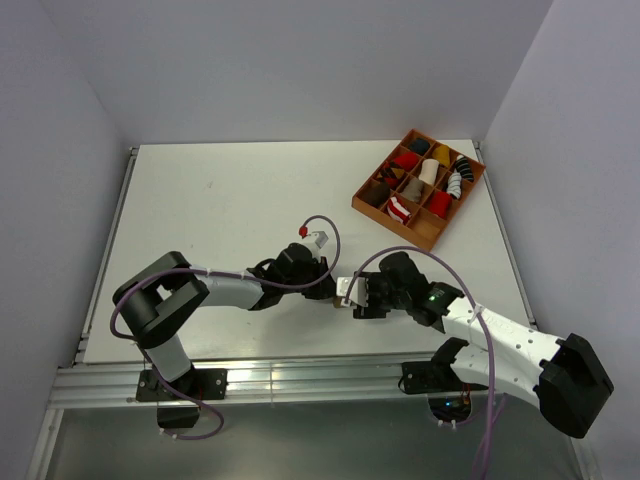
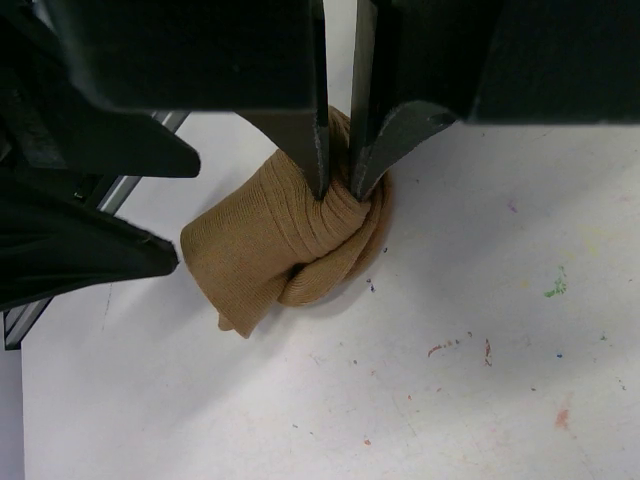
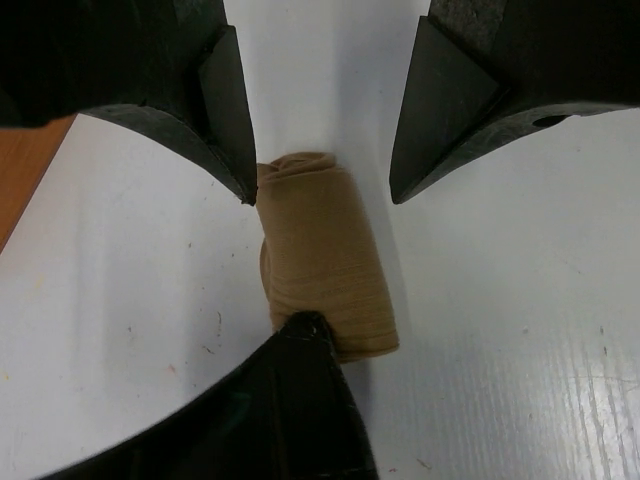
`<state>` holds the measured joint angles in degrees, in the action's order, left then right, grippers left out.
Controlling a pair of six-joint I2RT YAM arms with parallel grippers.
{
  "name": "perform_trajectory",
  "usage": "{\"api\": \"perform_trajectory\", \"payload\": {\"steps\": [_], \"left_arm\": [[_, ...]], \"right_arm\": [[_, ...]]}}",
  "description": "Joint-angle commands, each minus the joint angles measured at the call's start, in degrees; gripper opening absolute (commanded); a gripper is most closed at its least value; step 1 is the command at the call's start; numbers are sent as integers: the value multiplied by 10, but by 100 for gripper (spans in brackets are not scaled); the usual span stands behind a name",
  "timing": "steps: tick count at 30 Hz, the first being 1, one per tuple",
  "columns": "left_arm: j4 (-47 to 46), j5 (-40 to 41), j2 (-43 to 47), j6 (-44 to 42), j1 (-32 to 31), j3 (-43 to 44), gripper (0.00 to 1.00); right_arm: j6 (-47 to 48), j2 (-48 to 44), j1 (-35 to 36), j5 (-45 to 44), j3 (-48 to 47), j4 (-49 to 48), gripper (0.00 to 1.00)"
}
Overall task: Roll the socks
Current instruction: Pick up the sock at the center of the board.
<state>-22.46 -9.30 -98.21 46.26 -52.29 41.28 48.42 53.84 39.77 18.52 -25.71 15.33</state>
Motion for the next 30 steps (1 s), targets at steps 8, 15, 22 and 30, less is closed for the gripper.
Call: {"api": "perform_trajectory", "payload": {"steps": [8, 15, 22, 30], "left_arm": [[115, -7, -36, -23, 3, 3, 1], [125, -13, -40, -33, 7, 15, 0], [131, -31, -46, -42, 18, 26, 0], [141, -51, -51, -53, 34, 35, 0]], "right_arm": [[34, 13, 86, -94, 32, -86, 63], [52, 70, 105, -118, 27, -105, 63], [61, 124, 106, -125, 0, -95, 61], [62, 180, 105, -125, -37, -58, 59]]}}
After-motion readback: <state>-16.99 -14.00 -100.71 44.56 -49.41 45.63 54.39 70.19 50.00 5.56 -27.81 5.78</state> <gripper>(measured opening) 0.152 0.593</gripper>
